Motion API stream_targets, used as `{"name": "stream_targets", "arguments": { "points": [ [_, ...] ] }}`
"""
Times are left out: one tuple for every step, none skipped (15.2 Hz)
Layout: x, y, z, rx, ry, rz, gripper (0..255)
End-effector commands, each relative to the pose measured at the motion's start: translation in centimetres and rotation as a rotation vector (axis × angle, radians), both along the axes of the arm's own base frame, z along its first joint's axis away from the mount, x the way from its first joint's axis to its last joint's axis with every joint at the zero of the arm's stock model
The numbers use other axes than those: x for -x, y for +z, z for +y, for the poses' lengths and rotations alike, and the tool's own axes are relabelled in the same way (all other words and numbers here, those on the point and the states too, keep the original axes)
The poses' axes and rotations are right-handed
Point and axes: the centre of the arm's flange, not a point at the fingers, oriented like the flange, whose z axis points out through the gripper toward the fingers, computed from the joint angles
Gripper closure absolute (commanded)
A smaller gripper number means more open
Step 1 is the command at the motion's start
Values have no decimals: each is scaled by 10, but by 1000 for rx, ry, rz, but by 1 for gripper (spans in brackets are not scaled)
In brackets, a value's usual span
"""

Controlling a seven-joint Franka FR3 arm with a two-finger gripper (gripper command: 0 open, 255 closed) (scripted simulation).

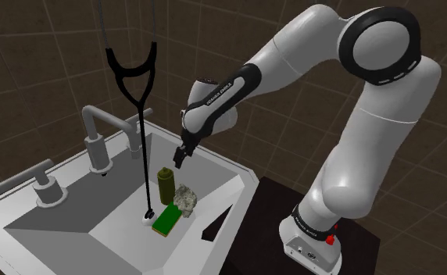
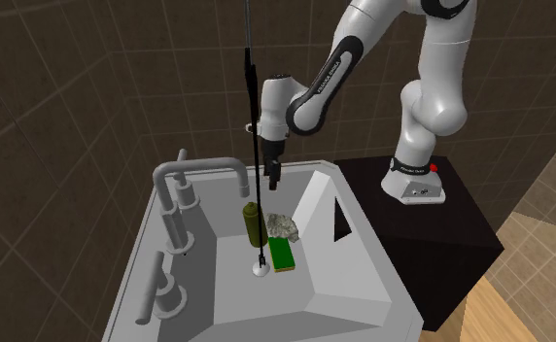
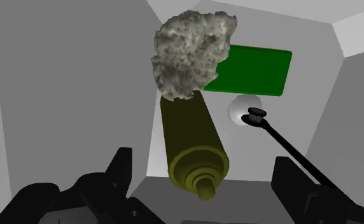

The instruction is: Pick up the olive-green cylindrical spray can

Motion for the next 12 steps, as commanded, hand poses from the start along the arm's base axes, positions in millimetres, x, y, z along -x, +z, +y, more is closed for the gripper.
{"name": "stream_targets", "arguments": {
  "points": [
    [-13,-20,10,-9,17,-16,0],
    [-19,-28,16,-13,26,-23,0],
    [-25,-37,22,-17,35,-31,0],
    [-32,-46,28,-22,44,-38,0],
    [-38,-54,35,-26,53,-45,0],
    [-43,-60,40,-29,59,-51,0],
    [-43,-65,40,-29,59,-51,0],
    [-43,-71,40,-29,59,-51,0],
    [-43,-76,40,-29,59,-51,0],
    [-43,-81,40,-29,59,-51,0],
    [-43,-87,40,-29,59,-51,0],
    [-43,-92,40,-29,59,-51,0]
  ]
}}
